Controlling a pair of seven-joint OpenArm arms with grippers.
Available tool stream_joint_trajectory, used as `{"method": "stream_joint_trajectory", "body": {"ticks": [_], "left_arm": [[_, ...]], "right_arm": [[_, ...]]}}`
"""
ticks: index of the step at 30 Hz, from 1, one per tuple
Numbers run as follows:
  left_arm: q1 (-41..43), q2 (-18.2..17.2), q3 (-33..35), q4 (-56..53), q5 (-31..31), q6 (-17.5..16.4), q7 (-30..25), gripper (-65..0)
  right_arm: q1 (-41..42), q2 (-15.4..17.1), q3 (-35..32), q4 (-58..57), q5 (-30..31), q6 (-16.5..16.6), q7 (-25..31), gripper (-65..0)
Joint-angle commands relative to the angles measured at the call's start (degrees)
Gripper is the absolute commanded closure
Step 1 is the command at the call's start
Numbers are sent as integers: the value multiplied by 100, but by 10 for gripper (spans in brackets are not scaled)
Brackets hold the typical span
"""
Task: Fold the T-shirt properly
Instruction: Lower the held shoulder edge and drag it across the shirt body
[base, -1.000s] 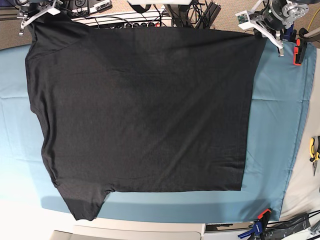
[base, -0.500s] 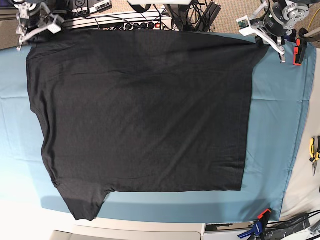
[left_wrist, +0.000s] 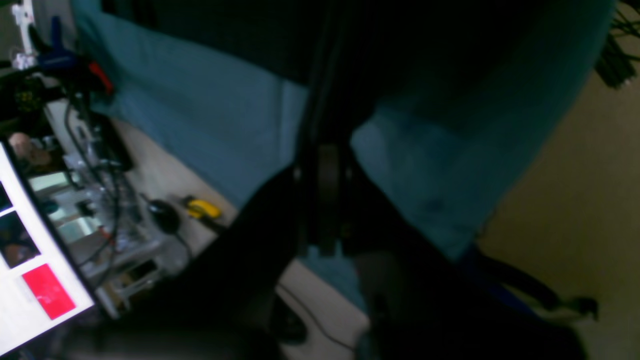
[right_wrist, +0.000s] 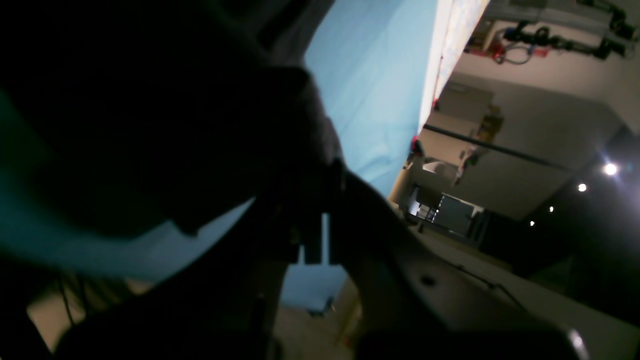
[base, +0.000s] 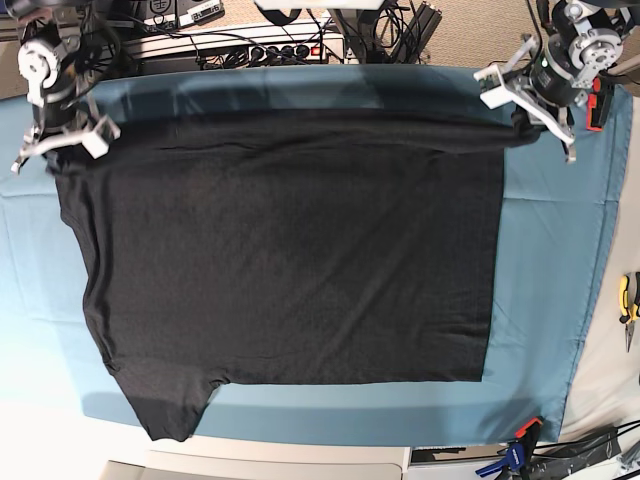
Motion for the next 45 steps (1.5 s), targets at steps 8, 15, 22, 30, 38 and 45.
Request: {"method": "stream_joint_trajectory", "body": {"ticks": [8, 15, 22, 30, 38, 45], "left_arm": [[-400, -76, -28, 90, 55, 68, -155, 0], [-898, -74, -28, 90, -323, 61, -411, 0], [-1239, -76, -26, -39, -479, 59, -625, 0], [-1266, -76, -26, -354, -535, -7, -1021, 0], [-1864, -74, -17, -857, -1143, -339, -1268, 0], [-2293, -59, -17, -1287, -1591, -654, -1556, 0]], "right_arm": [[1084, 103, 50, -393, 455, -103, 227, 0], [1818, 205, -66, -841, 570, 48, 625, 0], [2723, 400, -1209, -1615, 365, 59, 599, 0], [3700, 402, -1908, -2411, 326, 37, 662, 0], [4251, 404, -1939, -3126, 586, 70, 835, 0], [4380, 402, -1941, -3161, 767, 245, 1113, 0]]}}
